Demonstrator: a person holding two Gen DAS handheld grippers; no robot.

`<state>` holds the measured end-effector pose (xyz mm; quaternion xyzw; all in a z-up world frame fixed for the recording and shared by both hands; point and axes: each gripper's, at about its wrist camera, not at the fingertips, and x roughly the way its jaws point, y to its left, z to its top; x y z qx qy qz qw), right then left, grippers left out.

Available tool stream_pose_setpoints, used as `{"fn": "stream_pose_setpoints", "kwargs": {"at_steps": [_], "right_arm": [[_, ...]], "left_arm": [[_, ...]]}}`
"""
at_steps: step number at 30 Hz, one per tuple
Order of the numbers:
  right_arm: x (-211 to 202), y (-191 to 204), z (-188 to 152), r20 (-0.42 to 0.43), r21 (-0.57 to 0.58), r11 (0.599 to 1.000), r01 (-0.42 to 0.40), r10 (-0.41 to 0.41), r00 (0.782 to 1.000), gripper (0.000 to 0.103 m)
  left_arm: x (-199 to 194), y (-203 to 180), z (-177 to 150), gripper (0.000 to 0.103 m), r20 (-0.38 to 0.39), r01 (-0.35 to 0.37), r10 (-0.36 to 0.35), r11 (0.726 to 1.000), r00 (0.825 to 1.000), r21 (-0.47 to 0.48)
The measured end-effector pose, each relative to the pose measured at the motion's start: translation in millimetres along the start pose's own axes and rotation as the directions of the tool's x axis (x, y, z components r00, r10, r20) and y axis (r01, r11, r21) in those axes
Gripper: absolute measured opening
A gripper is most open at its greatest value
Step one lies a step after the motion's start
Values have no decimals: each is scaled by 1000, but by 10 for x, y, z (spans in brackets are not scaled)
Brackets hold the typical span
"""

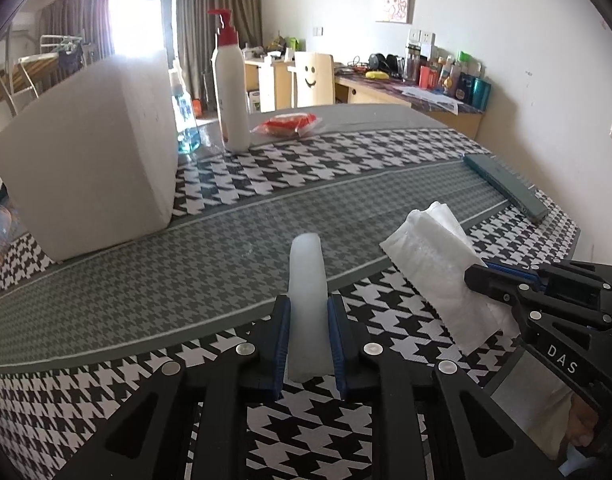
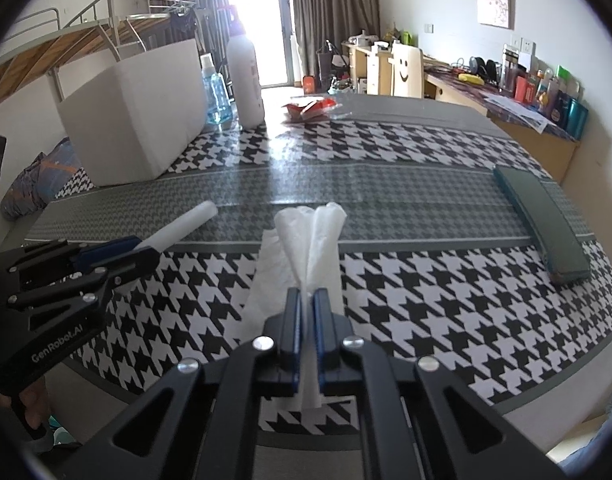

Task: Organize soft objects
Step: 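Lift both grippers with the towel pieces toward the white foam box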

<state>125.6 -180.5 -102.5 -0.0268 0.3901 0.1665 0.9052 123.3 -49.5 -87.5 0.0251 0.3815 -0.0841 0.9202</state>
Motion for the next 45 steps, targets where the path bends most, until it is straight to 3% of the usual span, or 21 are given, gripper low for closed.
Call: {"fn": "stream_pose_setpoints", "kwargs": {"at_steps": [45], "right_arm": [[-351,80,479,178,-31,999,-34,39,983,9]], "left_arm": [[-494,159,359,20,179,11,-12,1000,984,9]]}}
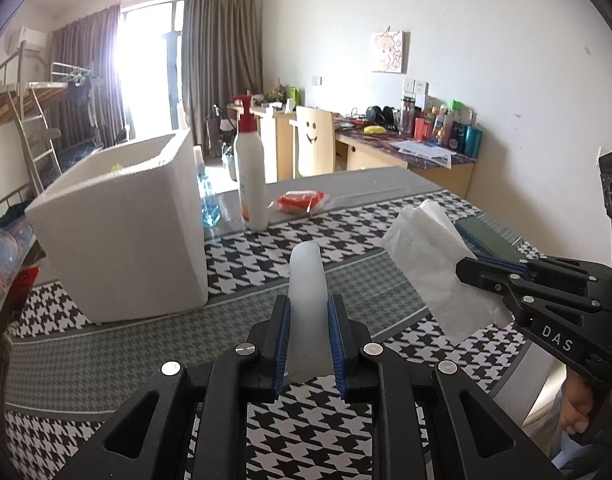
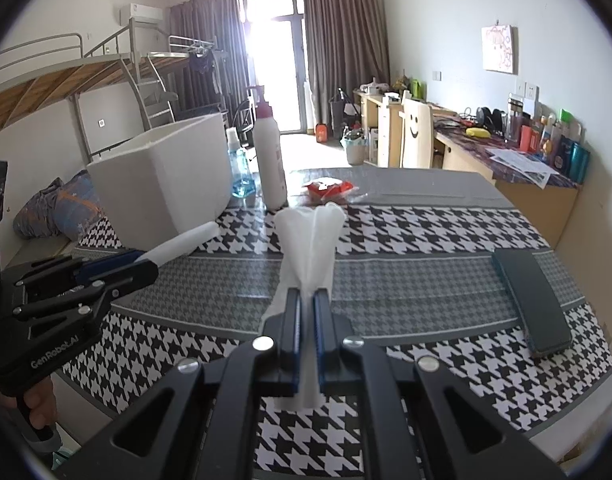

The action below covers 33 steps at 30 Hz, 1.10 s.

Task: Organize soft objects
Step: 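Lift both grippers with the towel pieces toward the white foam box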

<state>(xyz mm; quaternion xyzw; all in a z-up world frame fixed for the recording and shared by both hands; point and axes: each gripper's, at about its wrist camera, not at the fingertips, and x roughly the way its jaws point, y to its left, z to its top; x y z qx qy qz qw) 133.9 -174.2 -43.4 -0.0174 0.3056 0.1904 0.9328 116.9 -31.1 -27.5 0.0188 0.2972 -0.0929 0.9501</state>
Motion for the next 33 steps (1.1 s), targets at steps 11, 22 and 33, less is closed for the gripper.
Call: {"fn": "stream_pose_setpoints", "kwargs": {"at_steps": [11,22,33], "right_arm": [[-62,4,159,64,-19,1000,-17,18,998,9],[-71,-29,305,106,3,999,-32,32,994,9],[-127,-50,400,142,14,999,-29,27,990,9]], "left_arm": [[-122,40,144,20,54,-1,1,1000,999,11],[-202,51,326,20,94,-1,-1,1000,996,16],[-244,65,424,20,126,-5,2,1000,992,27]]}}
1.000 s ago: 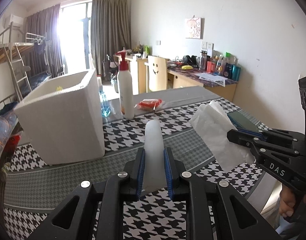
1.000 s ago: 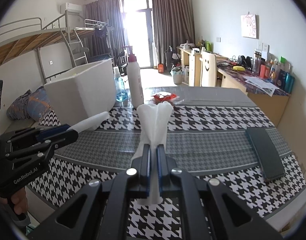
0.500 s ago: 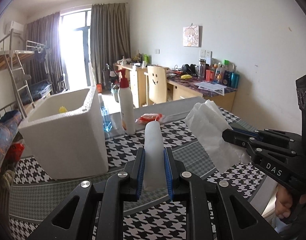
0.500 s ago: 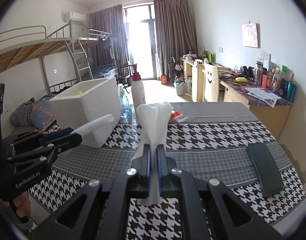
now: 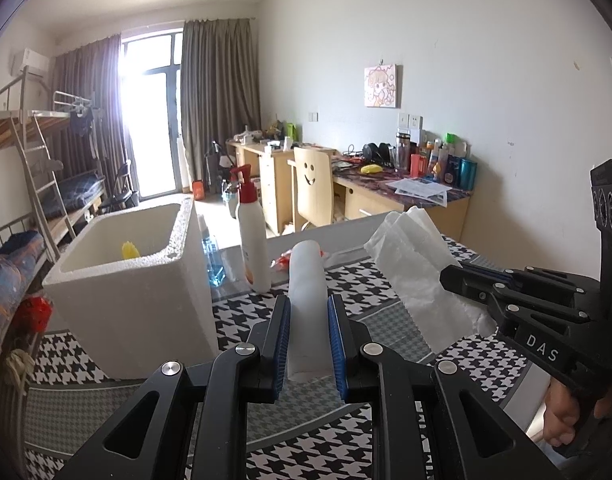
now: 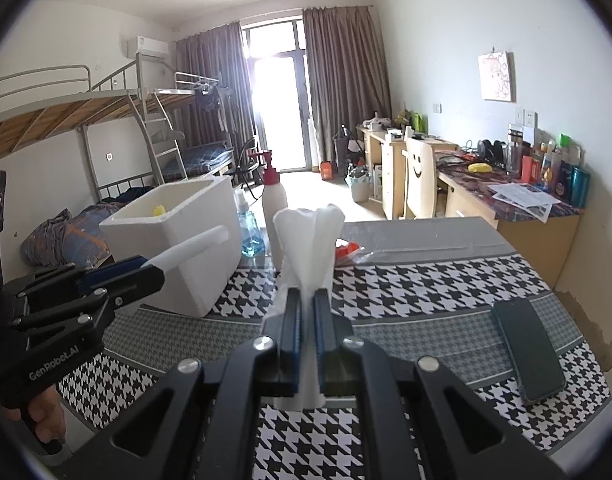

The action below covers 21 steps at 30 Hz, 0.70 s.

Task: Organize soft objects
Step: 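Lift both grippers with the towel pieces toward the white foam box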

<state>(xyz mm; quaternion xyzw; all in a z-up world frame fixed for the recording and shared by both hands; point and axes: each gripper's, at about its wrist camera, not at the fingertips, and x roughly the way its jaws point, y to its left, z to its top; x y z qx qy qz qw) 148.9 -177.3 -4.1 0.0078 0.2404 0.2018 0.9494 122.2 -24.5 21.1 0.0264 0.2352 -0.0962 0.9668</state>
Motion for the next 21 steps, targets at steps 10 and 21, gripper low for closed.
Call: {"fn": "stream_pose_setpoints", "kwargs": {"at_steps": [10,21], "right_arm": [[9,14,135,27,-6,1000,-6,6,1000,9],[18,86,287,55,-24,1000,-16,17,998,9]], "left_arm": [[-32,71,117,20,30,-5,5,1000,1000,0],[-100,97,240,20,62,-28,28,1000,998,7]]}}
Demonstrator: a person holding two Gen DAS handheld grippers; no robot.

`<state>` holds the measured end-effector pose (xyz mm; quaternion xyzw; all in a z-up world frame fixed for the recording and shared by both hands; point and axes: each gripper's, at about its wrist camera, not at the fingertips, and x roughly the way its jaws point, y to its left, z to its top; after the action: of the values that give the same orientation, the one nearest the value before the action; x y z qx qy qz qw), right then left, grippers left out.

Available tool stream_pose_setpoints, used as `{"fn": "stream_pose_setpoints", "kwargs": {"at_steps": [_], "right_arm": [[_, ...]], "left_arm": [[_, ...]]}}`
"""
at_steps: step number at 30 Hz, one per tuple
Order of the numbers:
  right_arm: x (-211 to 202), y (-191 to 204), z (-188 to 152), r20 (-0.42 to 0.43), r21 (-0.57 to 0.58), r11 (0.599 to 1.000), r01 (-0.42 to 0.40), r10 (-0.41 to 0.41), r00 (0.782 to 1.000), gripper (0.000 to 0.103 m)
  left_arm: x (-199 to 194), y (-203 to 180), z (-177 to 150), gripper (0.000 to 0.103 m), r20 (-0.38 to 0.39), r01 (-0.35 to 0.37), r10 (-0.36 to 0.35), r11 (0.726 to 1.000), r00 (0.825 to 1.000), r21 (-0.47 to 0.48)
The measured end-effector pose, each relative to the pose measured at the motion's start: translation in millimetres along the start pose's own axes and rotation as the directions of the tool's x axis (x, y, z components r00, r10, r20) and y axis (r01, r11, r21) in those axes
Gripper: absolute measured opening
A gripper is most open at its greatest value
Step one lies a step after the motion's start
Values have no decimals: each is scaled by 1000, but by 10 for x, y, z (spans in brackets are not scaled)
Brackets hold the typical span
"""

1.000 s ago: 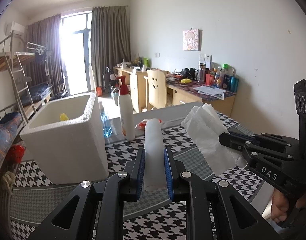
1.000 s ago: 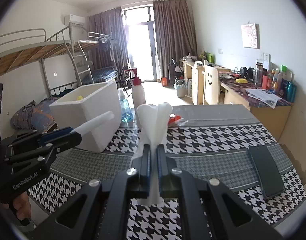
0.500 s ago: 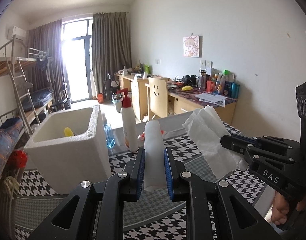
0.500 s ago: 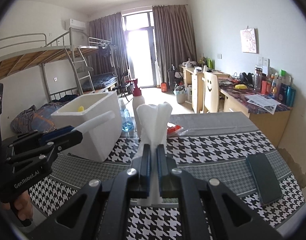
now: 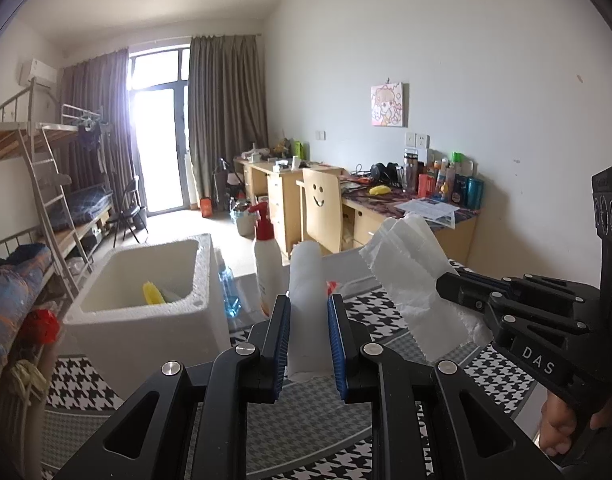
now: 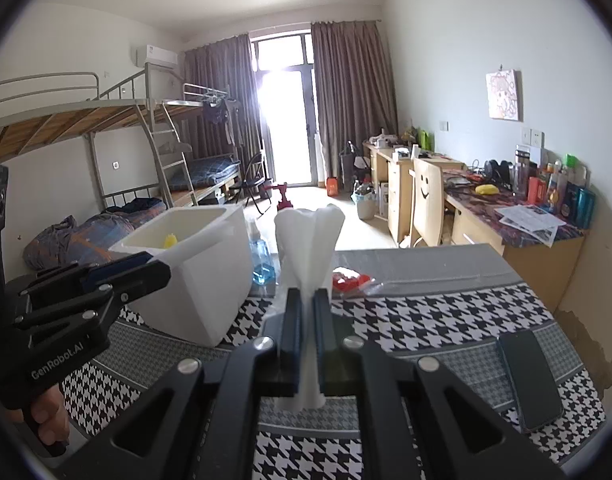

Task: Organize soft objects
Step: 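Lift both grippers with the towel pieces toward the white foam box, then carry both held towel pieces over the open white foam box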

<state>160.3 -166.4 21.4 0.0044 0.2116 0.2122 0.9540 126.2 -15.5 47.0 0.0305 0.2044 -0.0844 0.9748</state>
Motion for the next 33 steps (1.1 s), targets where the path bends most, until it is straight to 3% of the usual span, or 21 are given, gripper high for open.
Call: {"fn": "stream_pose_setpoints", "kwargs": {"at_steps": [15,33], "right_arm": [[84,87,234,34,-18,1000,-16,17,999,9],[321,208,438,31,-17,1000,-22,23,999,9]], "left_arm": [[-8,144,238,20,56,-48,50,999,997,-20],[168,427,369,20,55,-143,146,988,988,-55]]}}
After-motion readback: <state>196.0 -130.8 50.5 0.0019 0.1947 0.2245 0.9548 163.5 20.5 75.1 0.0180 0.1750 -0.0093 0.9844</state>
